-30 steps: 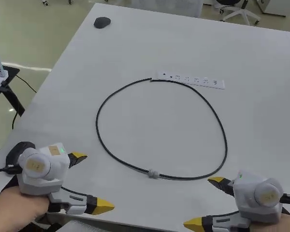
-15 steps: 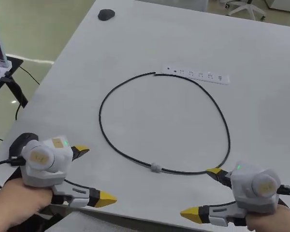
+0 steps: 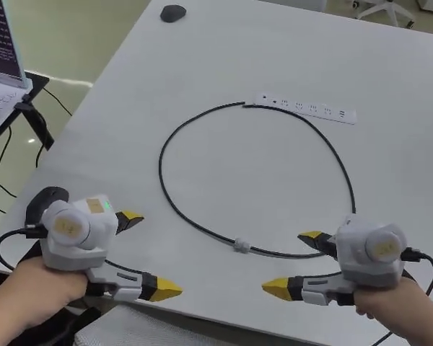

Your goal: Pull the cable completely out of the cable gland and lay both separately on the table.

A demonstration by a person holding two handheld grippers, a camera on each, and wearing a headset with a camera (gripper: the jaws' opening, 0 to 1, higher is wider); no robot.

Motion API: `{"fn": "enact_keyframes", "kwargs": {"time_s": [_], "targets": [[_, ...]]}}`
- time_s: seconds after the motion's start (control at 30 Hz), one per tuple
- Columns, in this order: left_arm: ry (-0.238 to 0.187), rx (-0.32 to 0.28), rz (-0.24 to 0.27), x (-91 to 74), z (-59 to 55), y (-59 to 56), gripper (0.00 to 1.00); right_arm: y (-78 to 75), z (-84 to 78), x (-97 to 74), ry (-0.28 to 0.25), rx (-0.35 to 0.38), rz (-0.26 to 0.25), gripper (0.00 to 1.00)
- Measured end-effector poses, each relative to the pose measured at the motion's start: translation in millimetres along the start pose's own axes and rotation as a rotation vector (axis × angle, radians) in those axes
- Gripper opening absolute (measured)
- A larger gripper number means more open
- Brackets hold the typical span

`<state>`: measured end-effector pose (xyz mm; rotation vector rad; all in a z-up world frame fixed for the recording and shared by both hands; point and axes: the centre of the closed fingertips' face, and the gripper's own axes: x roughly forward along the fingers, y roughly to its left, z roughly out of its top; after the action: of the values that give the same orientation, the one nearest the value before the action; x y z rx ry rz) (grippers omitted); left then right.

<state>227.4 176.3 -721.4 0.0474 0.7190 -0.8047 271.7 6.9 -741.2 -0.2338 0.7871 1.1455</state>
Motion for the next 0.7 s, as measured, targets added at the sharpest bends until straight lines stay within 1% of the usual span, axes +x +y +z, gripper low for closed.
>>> {"fn": "enact_keyframes", "kwargs": {"time_s": [0.1, 0.2, 0.27, 0.3, 0.43, 0.53, 0.7], "targets": [[0.004, -0.001, 0.000, -1.6, -1.2, 0.8, 0.91, -1.8, 3.6, 7.1, 0.004, -0.003, 0.006, 0.78], [0.001, -0.008, -0.004, -2.3, -2.0, 1.0, 0.91, -3.8, 6.5, 13.3, 0.013, 0.007, 0.014, 0.74], [0.001, -0.008, -0.004, -2.5, -2.4, 1.1, 0.92, -4.9, 8.0, 17.0, 0.014, 0.003, 0.014, 0.74], [-0.004, -0.008, -0.002, -2.5, -2.1, 1.9, 0.92, -5.6, 8.2, 20.0, 0.022, -0.007, 0.015, 0.73], [0.000, -0.009, -0.003, -1.8, -4.5, 3.7, 0.92, -8.3, 6.3, 29.3, 0.058, -0.041, 0.018, 0.70], [0.003, -0.013, -0.007, -0.7, -4.9, 3.1, 0.93, -9.9, 3.2, 38.3, 0.092, -0.087, 0.025, 0.65], [0.000, -0.014, -0.011, 1.0, -4.2, 3.1, 0.94, -15.0, -2.1, 51.2, 0.135, -0.132, 0.034, 0.56]]}}
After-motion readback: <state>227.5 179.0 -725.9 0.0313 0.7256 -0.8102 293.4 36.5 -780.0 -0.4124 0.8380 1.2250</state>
